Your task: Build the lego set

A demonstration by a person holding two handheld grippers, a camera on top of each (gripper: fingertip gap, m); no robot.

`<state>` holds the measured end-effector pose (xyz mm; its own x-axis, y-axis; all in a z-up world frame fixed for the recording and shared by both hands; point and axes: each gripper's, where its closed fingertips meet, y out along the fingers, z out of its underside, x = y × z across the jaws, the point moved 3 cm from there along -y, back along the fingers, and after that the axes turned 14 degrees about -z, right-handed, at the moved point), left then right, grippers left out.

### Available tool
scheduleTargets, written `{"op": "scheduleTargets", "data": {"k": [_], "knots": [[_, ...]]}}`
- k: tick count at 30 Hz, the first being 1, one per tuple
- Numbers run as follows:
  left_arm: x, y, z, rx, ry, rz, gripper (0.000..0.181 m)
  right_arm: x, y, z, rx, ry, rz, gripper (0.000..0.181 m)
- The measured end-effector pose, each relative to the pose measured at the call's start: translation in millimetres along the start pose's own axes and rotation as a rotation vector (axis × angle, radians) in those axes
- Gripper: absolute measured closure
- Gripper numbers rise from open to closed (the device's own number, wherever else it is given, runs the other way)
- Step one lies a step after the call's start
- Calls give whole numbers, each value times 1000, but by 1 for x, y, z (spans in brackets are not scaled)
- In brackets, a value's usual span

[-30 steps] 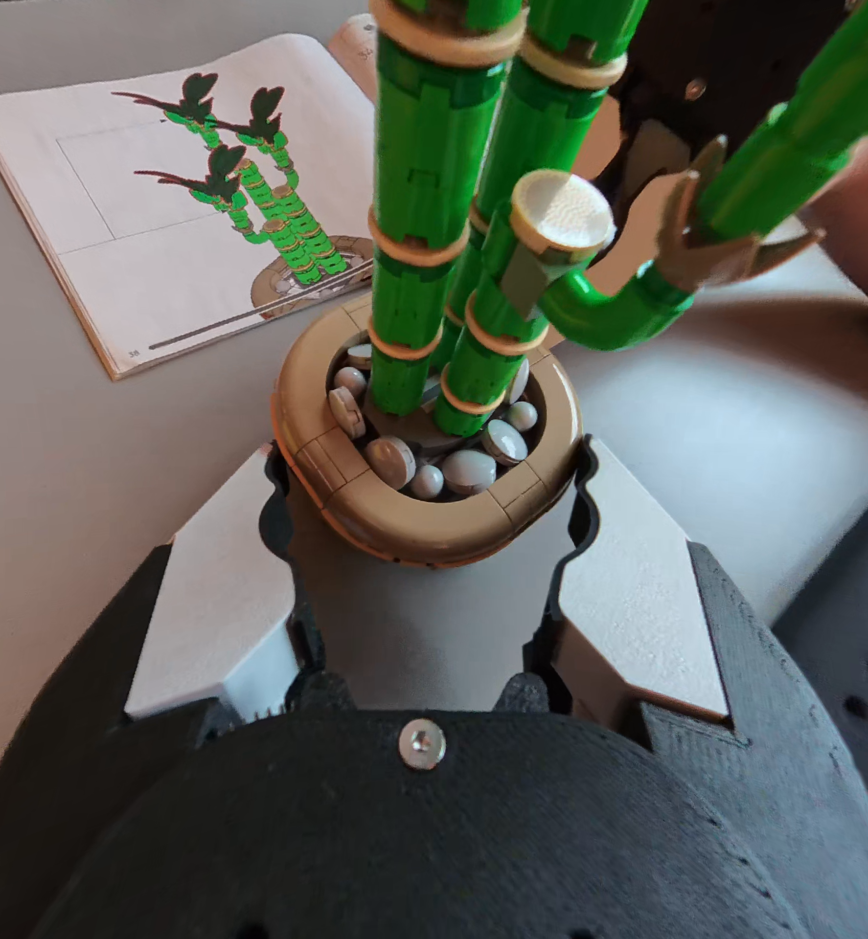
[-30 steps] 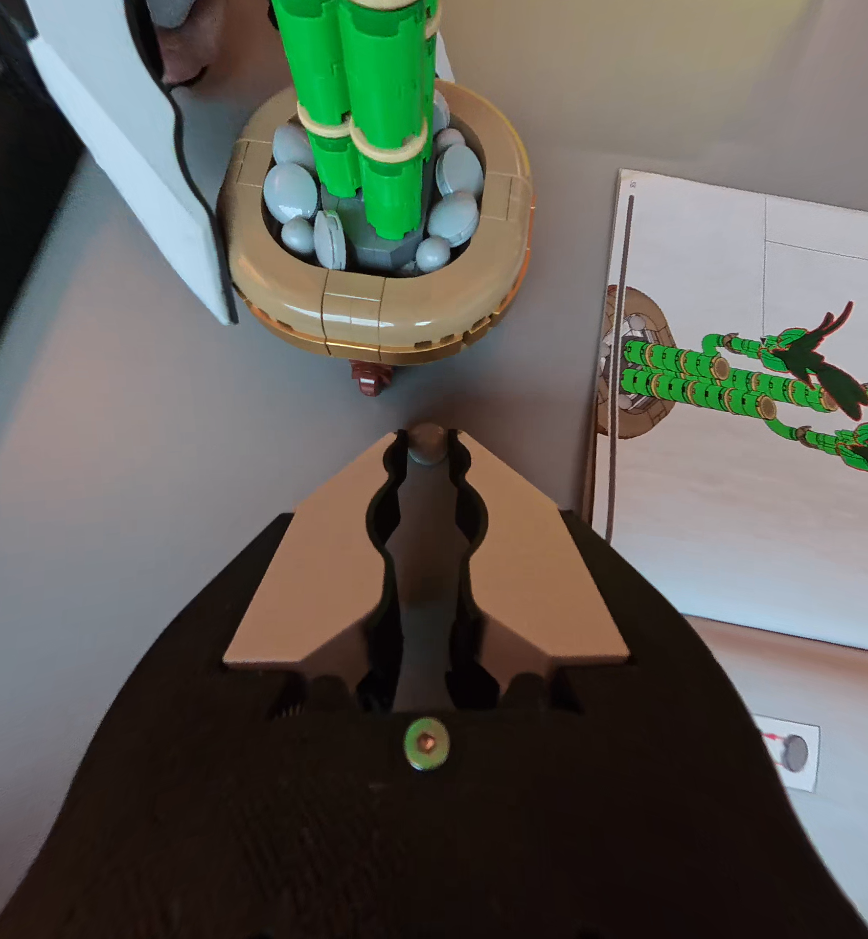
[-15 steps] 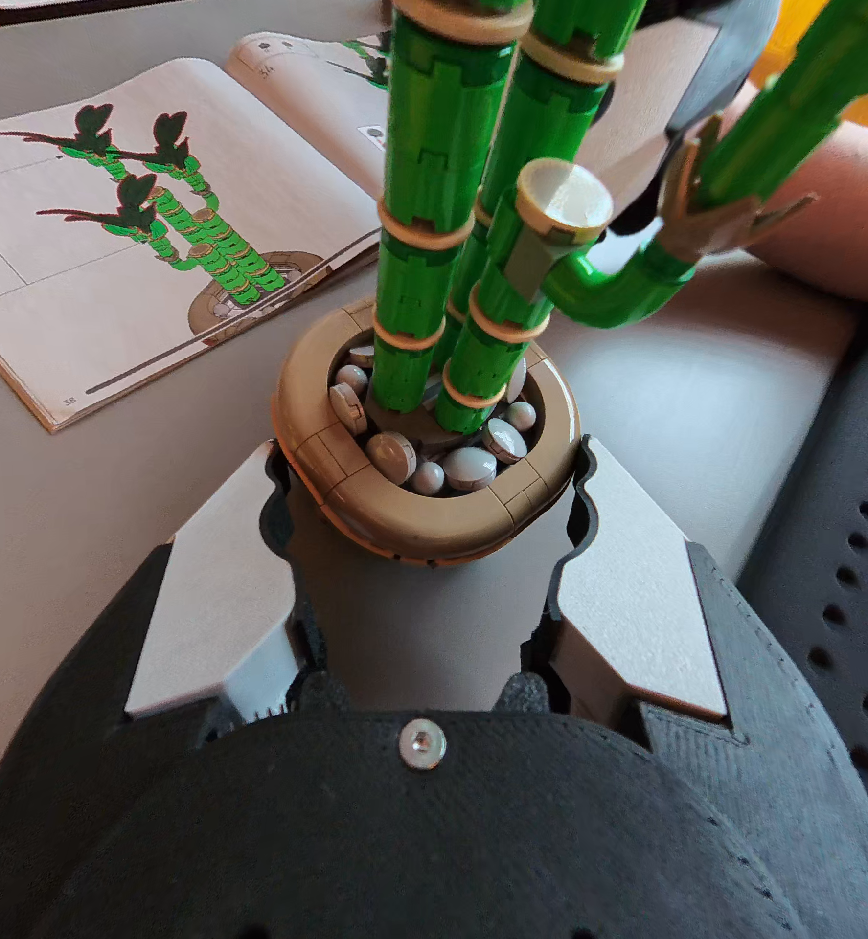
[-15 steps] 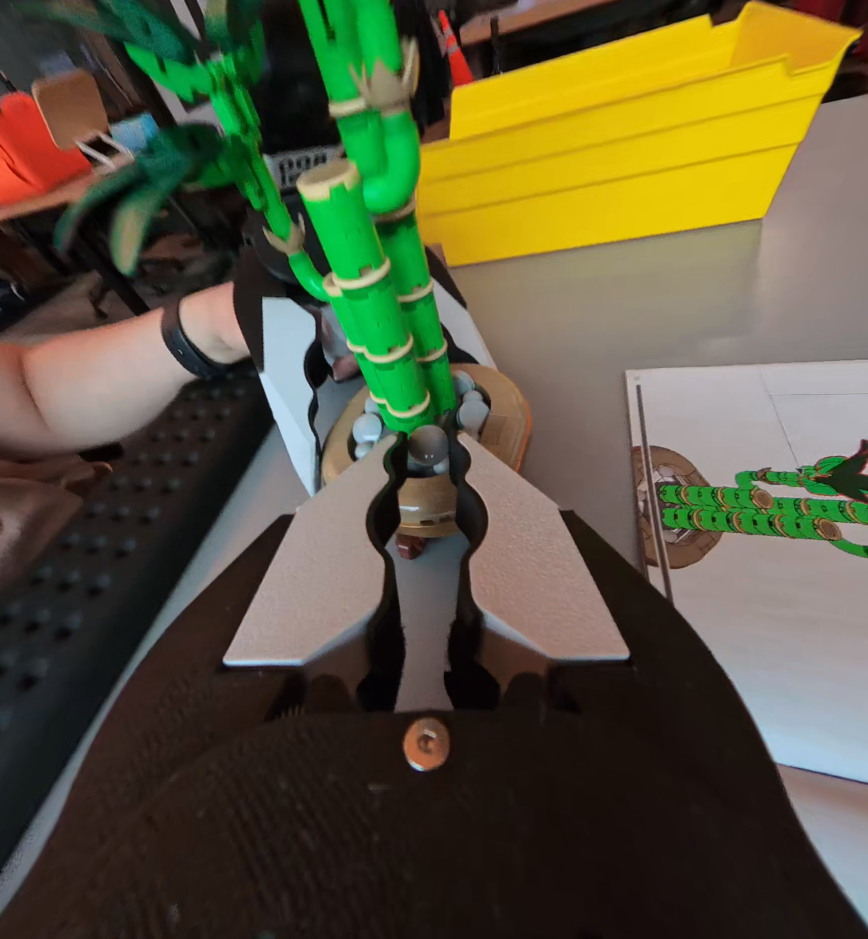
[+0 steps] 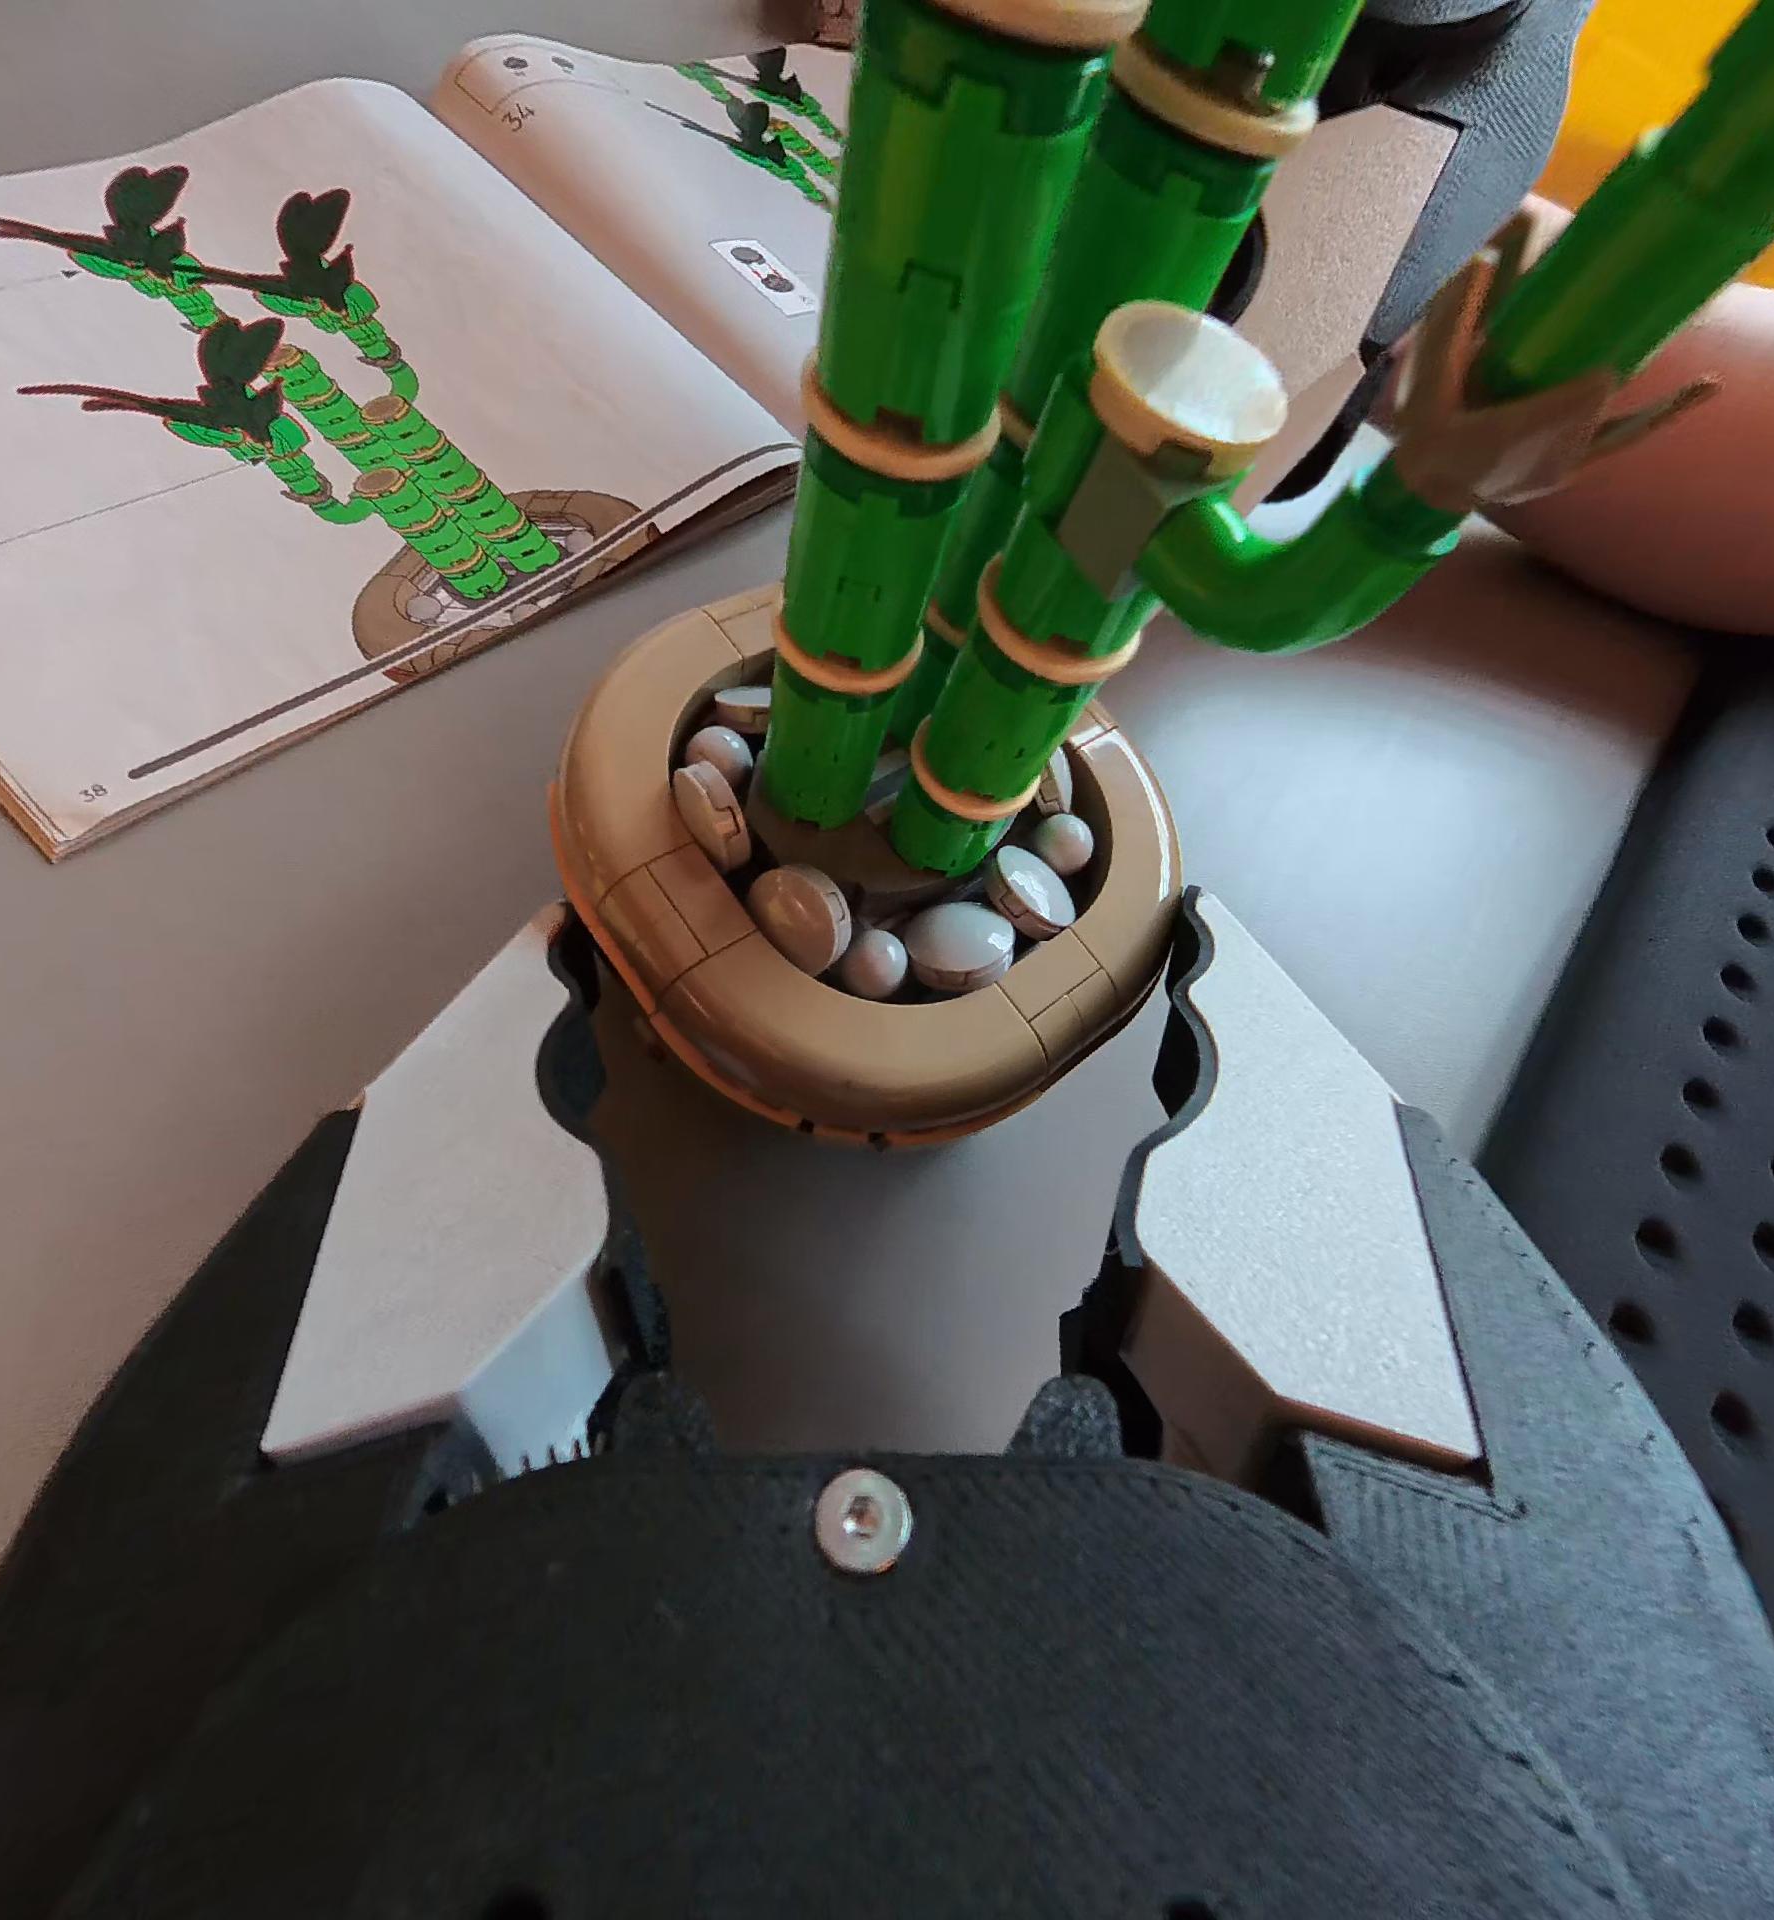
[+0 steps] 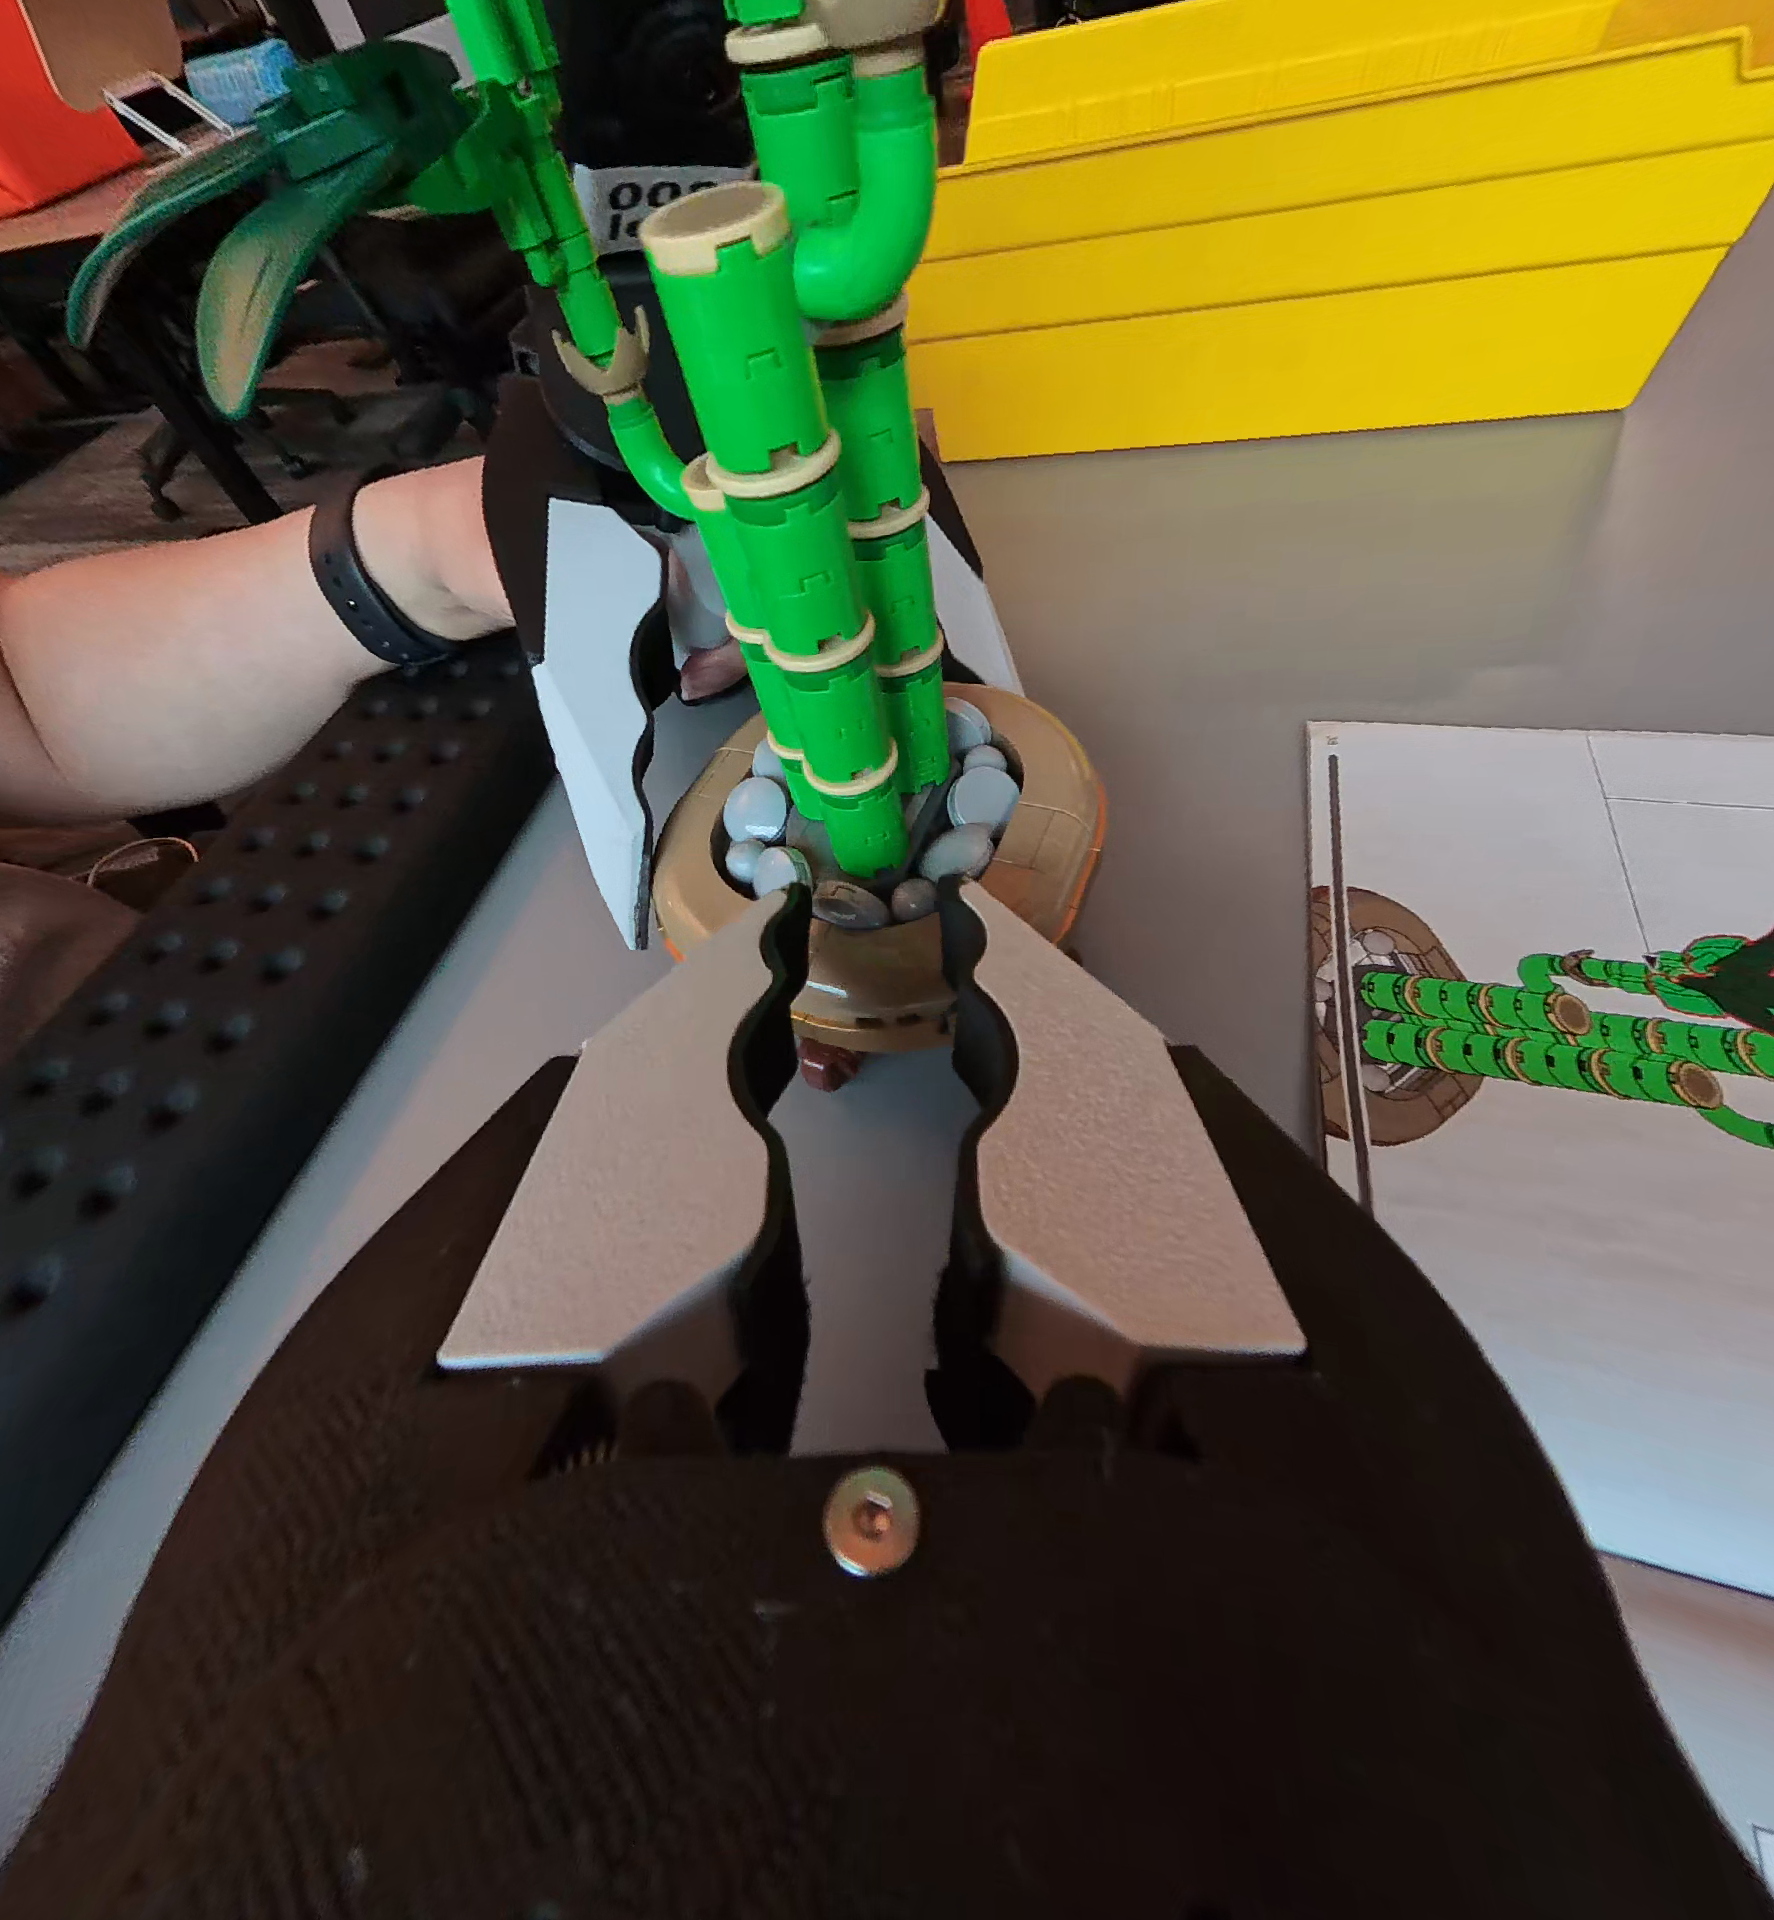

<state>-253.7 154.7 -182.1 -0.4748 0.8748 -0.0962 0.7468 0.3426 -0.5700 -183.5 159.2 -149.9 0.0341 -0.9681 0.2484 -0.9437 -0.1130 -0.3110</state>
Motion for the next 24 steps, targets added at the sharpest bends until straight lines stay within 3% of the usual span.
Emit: {"op": "scheduleTargets", "data": {"k": [24], "knots": [[-1,-1,1,5,-13,7,73,-3,-4,-4,7,-51,54,172]]}}
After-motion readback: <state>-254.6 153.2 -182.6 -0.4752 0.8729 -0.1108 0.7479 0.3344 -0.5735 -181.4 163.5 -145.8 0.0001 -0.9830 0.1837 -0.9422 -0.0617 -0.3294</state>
